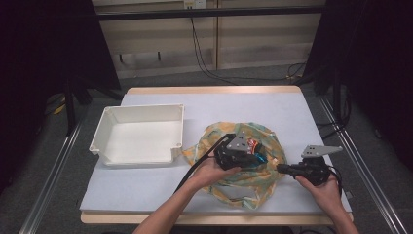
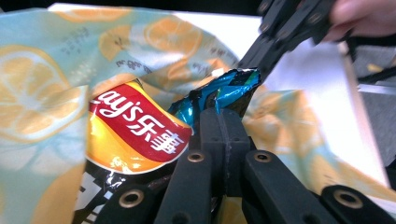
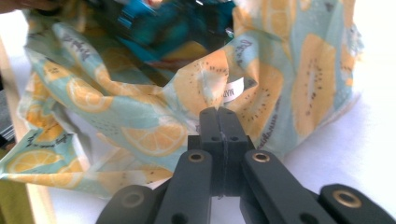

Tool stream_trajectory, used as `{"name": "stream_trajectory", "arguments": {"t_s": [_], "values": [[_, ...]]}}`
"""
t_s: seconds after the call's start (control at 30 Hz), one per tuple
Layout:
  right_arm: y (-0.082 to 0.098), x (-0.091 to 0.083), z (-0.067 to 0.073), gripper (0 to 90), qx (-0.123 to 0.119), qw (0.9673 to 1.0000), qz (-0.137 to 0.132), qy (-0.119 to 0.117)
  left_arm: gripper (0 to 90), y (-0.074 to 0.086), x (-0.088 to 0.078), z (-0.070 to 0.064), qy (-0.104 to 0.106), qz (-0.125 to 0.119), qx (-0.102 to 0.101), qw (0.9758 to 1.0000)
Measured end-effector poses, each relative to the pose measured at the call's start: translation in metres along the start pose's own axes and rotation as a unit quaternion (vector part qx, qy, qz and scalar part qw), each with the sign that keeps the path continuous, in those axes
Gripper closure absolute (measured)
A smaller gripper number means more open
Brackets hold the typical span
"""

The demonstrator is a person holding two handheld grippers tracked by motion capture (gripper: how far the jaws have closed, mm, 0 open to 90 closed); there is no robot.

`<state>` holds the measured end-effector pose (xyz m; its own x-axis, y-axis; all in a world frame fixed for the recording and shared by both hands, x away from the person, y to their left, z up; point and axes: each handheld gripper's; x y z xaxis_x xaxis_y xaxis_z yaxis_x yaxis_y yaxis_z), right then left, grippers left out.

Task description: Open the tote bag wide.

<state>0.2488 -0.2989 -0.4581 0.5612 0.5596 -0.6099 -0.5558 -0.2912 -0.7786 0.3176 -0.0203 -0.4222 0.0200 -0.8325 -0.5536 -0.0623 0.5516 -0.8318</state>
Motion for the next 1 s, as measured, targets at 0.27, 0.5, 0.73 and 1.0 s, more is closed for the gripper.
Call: {"name": "stream_trajectory", "arguments": {"t_s": [0.27, 0.5, 0.73, 1.0], "values": [[0.000, 0.010, -0.006, 90.0, 0.002, 0.9999, 0.013, 0.011, 90.0, 0.006, -0.019, -0.007, 0.015, -0.027, -0.005, 0.9995], [0.002, 0.016, -0.009, 90.0, 0.000, 0.9998, 0.011, 0.019, 90.0, 0.002, -0.042, -0.018, 0.030, -0.063, -0.005, 0.9975], [0.004, 0.019, -0.009, 90.0, 0.001, 0.9997, 0.016, 0.020, 90.0, 0.007, -0.054, -0.025, 0.038, -0.080, -0.001, 0.9961], [-0.004, 0.002, 0.002, 76.7, -0.004, 0.9997, -0.023, -0.004, 90.0, 0.015, -0.049, -0.021, 0.026, -0.071, -0.010, 0.9971]]}}
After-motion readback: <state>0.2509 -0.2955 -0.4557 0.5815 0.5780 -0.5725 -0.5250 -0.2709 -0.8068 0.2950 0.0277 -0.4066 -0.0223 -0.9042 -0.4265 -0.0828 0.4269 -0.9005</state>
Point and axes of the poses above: each handheld gripper's, and its own axes: x roughly forward along the jaws, y roughly out of its underside, z roughly to its left, and after that the axes turned 5 degrees about y, right-handed
